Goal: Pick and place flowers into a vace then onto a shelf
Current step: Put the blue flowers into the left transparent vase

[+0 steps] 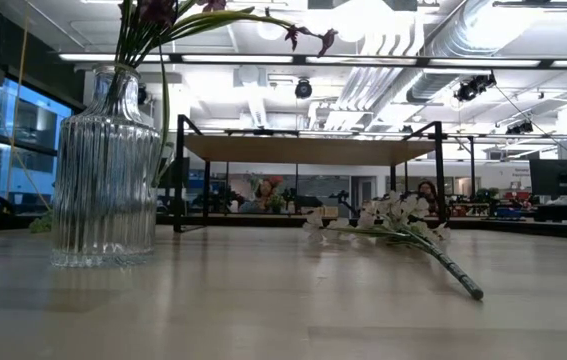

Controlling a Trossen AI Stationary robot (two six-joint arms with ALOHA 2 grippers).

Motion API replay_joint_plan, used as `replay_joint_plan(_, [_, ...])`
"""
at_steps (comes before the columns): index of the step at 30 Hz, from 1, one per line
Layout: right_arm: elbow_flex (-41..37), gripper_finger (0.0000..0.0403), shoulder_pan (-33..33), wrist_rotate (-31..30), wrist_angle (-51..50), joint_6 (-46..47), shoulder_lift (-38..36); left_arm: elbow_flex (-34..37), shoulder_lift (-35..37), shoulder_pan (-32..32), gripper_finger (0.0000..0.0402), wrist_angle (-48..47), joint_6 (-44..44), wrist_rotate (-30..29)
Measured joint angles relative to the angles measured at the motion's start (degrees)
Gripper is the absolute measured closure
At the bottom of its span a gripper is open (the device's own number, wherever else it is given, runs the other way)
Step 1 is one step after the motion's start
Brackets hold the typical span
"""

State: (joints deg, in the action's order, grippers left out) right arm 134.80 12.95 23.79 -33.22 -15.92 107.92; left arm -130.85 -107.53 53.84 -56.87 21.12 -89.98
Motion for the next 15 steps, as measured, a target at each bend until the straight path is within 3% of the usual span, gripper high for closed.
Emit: replay_joint_plan(15, [0.02,0.0295,-0.94,4.37,8.16,4.06,2.43,0.04,0.0,-0.24,0.0379,-0.02,0.07,-0.02])
